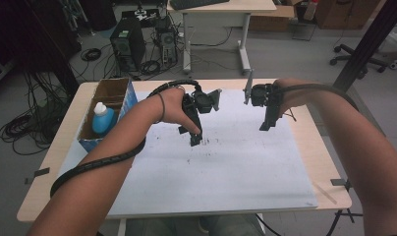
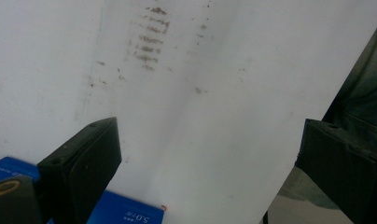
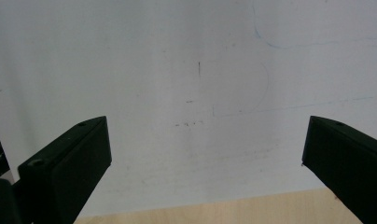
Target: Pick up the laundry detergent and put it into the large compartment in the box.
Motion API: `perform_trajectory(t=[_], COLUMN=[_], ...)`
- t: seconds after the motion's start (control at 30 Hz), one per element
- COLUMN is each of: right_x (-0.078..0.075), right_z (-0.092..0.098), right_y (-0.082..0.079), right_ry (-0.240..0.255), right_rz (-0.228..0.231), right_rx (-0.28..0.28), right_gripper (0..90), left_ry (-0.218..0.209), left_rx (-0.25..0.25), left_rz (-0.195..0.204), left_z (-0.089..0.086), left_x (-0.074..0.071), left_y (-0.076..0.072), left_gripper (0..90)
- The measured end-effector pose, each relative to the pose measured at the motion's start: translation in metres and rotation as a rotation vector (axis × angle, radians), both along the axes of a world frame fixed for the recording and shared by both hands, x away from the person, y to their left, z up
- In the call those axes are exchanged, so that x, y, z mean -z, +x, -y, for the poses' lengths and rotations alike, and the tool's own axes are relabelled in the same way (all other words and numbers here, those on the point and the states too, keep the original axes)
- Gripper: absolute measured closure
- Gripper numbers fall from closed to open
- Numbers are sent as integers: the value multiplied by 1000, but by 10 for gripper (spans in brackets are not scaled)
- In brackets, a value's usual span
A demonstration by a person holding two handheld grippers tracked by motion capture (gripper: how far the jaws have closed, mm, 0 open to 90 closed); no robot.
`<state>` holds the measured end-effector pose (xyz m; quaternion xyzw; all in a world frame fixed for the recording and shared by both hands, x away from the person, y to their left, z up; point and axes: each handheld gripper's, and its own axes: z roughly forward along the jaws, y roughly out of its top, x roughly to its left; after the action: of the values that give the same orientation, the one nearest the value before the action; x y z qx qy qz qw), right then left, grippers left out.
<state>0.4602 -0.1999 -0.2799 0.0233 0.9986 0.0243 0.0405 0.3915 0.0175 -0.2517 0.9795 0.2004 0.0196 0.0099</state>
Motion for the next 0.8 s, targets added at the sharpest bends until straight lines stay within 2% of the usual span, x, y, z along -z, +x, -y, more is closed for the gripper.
perform_trajectory(t=[0.8], right_x=[-4], right_z=[-5], right_y=[-8], right_ry=[-7], right_rz=[8], right_rx=[-6], right_gripper=[9], left_ry=[-6], left_rx=[1], left_rz=[-13], left_z=[-3], left_x=[-1], left_y=[-10], left_gripper=[61])
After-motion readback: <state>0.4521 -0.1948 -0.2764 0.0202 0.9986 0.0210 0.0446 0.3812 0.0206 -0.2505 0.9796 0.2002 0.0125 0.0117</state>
